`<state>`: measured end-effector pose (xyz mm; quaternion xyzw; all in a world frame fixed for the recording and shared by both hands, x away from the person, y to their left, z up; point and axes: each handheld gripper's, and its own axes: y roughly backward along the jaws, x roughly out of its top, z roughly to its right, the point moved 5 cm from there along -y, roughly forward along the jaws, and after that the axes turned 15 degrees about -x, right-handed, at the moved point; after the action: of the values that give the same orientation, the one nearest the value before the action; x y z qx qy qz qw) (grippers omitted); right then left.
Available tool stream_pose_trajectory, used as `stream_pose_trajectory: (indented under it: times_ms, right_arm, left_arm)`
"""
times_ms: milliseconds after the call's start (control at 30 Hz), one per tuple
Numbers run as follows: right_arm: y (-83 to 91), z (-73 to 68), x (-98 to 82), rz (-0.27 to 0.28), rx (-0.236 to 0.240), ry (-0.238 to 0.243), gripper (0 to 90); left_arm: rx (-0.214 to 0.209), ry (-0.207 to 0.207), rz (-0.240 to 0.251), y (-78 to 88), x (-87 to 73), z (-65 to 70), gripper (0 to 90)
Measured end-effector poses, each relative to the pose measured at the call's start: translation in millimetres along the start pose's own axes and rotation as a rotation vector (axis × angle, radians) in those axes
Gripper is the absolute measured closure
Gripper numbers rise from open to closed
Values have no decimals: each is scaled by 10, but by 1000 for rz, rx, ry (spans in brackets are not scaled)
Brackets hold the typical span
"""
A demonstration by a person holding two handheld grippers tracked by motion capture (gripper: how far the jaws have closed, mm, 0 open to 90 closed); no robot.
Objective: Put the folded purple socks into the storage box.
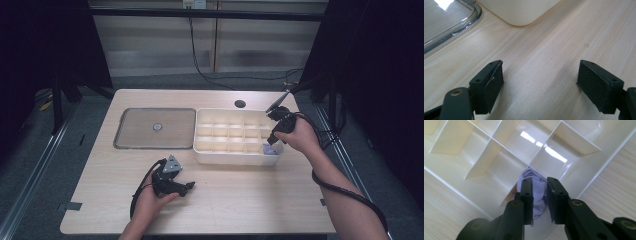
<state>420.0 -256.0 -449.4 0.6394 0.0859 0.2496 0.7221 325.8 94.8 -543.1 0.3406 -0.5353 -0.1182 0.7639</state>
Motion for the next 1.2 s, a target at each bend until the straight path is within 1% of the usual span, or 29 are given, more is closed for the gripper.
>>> stream_pose_trajectory:
  times_ms: [133,433,567,633,867,967,1033,1200]
  right_arm:
    - [29,6,-1,0,-10,-2,698]
    - [73,25,-17,12,8,-24,574]
    - [86,34,-29,7,7,-20,524]
    - [98,33,-30,15,13,-22,500]
    - [164,-14,-32,13,30,-9,410]
    - [185,-32,-34,15,31,-2,382]
    - [194,-45,-40,15,42,3,367]
    - [212,-66,-62,14,51,8,345]
  left_arm:
    - [1,0,-4,3,0,0,205]
    - [1,0,-3,2,0,0,205]
    - [1,0,-2,2,0,0,205]
    - [0,0,-3,2,0,0,205]
    - [1,0,-1,1,0,0,205]
    - [1,0,-3,2,0,0,205]
    - [0,0,0,0,0,0,205]
    - [0,0,0,0,0,0,205]
